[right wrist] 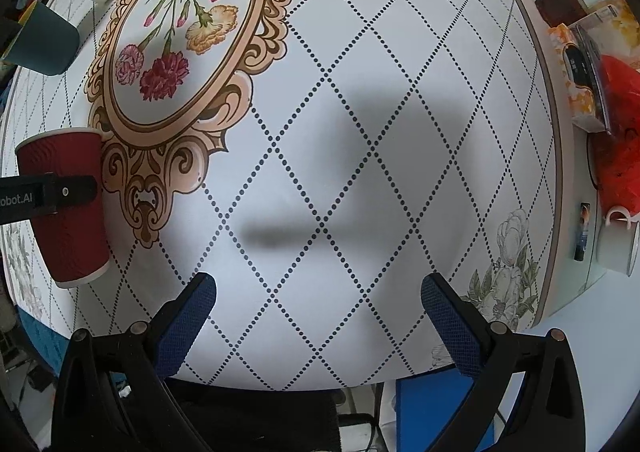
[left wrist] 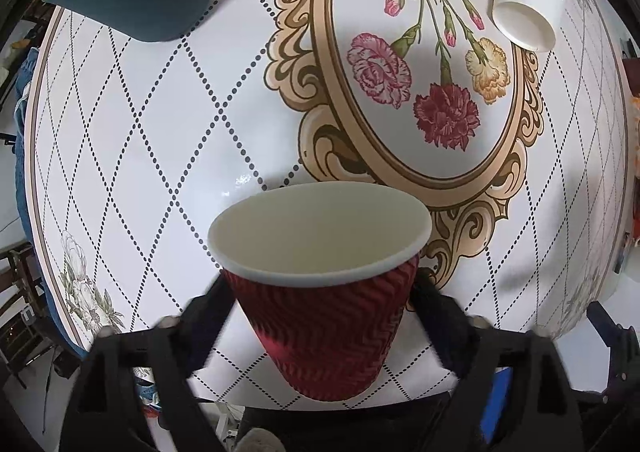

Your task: Flip cup upside down

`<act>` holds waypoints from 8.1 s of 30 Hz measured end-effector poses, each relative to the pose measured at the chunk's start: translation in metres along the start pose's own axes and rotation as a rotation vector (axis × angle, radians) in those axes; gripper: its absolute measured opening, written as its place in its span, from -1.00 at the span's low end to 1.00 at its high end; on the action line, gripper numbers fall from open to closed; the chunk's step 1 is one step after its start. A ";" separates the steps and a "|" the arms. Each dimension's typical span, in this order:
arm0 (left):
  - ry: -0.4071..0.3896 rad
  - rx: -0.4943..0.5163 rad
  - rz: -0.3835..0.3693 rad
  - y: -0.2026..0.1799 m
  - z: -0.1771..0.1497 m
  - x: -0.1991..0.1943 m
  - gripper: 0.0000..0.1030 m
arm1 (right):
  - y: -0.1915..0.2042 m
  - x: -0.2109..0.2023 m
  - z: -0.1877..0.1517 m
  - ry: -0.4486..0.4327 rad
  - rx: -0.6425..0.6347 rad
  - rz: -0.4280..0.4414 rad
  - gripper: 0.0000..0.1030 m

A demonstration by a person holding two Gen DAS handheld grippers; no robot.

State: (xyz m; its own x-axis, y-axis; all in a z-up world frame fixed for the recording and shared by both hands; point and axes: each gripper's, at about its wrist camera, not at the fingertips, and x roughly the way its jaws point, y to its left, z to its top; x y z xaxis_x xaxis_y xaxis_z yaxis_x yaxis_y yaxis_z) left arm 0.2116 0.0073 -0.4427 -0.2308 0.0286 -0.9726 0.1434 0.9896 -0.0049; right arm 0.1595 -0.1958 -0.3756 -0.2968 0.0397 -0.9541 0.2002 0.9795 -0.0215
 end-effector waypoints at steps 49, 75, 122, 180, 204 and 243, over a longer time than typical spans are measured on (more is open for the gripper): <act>-0.142 -0.494 -0.098 0.178 -0.135 -0.035 0.79 | 0.253 -0.069 -0.060 -0.250 -1.603 -0.491 1.00; -0.103 -0.504 -0.119 0.197 -0.124 -0.003 0.79 | 0.189 0.048 -0.104 -0.289 -3.033 -1.145 0.68; -0.142 -0.290 -0.028 0.137 -0.099 -0.041 0.79 | 0.254 0.009 0.089 0.347 -0.878 -0.239 0.49; -0.124 -0.143 0.021 0.007 0.017 -0.050 0.79 | 0.100 -0.097 0.122 -0.588 -0.247 0.180 0.39; -0.370 -0.050 0.068 -0.058 -0.031 -0.123 0.79 | 0.076 -0.114 0.057 -0.455 -0.088 0.111 0.87; -0.834 -0.054 0.016 -0.072 -0.288 -0.331 0.79 | -0.004 -0.381 -0.186 -0.757 -0.026 0.051 0.88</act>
State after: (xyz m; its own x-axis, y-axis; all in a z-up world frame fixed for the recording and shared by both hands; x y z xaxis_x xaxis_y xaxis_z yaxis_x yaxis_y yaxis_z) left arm 0.0004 -0.0334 -0.0533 0.5623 -0.0495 -0.8254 0.0894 0.9960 0.0012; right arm 0.0980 -0.1782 0.0434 0.4364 -0.0522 -0.8982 0.1714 0.9849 0.0260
